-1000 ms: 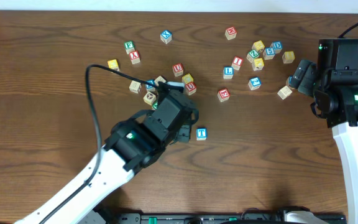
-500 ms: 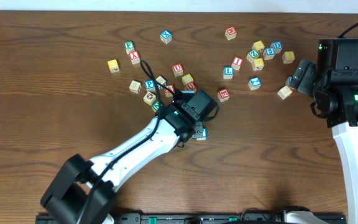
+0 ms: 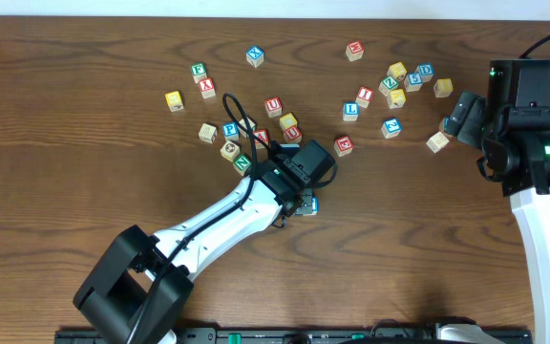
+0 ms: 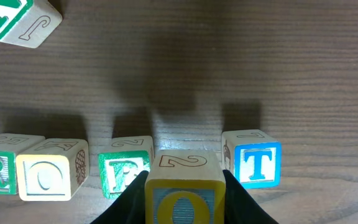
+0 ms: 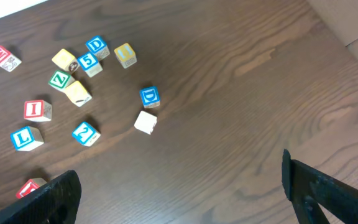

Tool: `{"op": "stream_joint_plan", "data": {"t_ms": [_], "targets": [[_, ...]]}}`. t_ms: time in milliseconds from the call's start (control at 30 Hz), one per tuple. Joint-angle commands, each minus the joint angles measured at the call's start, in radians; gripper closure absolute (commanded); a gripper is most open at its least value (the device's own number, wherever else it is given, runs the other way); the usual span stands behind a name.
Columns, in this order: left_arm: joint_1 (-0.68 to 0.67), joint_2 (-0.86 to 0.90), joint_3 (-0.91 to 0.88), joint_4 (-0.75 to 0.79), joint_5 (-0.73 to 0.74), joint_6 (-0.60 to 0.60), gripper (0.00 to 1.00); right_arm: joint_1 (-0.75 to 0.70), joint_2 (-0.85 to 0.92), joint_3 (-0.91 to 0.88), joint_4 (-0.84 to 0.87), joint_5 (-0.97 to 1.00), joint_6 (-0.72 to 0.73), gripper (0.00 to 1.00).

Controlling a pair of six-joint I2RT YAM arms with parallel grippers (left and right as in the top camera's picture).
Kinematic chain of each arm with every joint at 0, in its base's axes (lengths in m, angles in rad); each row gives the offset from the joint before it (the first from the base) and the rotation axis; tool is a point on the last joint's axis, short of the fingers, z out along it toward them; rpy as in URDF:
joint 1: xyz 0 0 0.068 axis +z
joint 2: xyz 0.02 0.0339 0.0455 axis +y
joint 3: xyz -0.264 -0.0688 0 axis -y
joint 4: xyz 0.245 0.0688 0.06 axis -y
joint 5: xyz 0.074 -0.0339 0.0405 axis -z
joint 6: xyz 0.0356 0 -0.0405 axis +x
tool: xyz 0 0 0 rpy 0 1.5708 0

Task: Spell out ROBOT
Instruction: 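Lower the O block between the B and T blocks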

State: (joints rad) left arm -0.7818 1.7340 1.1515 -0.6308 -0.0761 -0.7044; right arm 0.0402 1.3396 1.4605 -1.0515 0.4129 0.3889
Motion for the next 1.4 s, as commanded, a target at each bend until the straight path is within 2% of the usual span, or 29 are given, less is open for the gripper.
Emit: {"op": "stream_joint_plan", "data": {"t_ms": [0,1367], "targets": [[-0.002,0.011,-0.019,0.005,0.006,-0.008,0.90,-0.003,-0.002,0.015,0.000,0.014,-0.008,0.01],[-0.035,0.064,-0.035,0.087,0.013,0.006,0.90,-0.003,-0.002,0.015,0.000,0.014,-0.008,0.01]]}}
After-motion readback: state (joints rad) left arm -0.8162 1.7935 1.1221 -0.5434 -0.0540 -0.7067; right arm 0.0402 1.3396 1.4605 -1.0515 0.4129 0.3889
